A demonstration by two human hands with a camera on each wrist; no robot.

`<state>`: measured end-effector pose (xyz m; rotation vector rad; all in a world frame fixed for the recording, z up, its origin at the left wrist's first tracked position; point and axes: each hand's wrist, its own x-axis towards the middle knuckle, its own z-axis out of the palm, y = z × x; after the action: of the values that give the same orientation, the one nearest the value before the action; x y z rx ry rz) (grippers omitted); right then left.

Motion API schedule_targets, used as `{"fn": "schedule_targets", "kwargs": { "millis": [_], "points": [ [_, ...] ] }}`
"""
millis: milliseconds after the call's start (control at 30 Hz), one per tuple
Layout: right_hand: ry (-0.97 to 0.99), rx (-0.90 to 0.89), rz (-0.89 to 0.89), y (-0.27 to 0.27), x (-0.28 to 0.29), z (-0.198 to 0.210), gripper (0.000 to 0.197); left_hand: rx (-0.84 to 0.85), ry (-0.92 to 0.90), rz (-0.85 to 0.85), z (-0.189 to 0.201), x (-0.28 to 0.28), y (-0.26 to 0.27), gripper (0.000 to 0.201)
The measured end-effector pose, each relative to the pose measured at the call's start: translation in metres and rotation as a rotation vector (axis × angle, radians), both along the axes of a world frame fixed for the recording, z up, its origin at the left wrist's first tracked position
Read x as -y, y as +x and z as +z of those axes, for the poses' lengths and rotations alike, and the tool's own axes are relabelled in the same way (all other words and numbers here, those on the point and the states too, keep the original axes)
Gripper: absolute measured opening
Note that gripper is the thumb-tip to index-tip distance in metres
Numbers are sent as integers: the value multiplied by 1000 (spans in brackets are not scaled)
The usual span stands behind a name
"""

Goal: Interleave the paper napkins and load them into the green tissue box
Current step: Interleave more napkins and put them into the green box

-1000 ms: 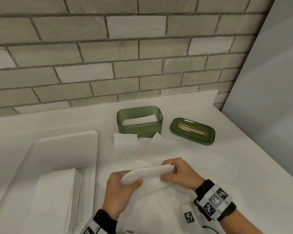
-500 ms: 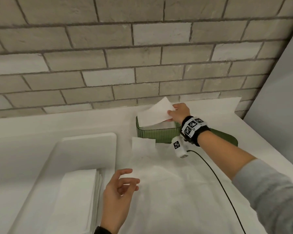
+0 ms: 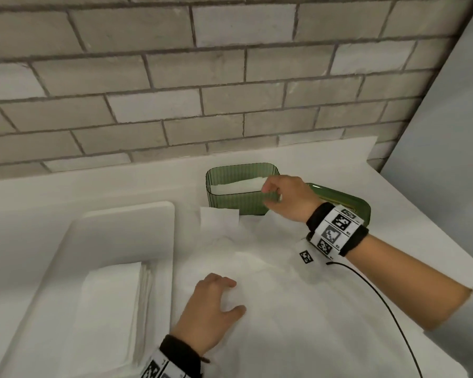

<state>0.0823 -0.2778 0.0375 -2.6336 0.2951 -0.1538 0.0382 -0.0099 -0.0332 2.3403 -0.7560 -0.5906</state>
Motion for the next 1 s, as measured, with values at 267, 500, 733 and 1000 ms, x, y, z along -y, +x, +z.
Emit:
{"fn": "schedule_targets", "kwargs": {
  "millis": [267,500,733,1000],
  "points": [
    [-324,-678,-36,-42,21,-14,38,27,366,-261,18,67,36,77],
    [-274,-593,-312,-78,39,-38,68,182,597,-183,23,130,73,56],
    [-37,-530,-426,-89,44,-56,81,5,519,-128,8,169,83,90],
    [-18,-287,-502,-91,48,-60,63,-169,-133,58,14,156,83,18]
  ]
}}
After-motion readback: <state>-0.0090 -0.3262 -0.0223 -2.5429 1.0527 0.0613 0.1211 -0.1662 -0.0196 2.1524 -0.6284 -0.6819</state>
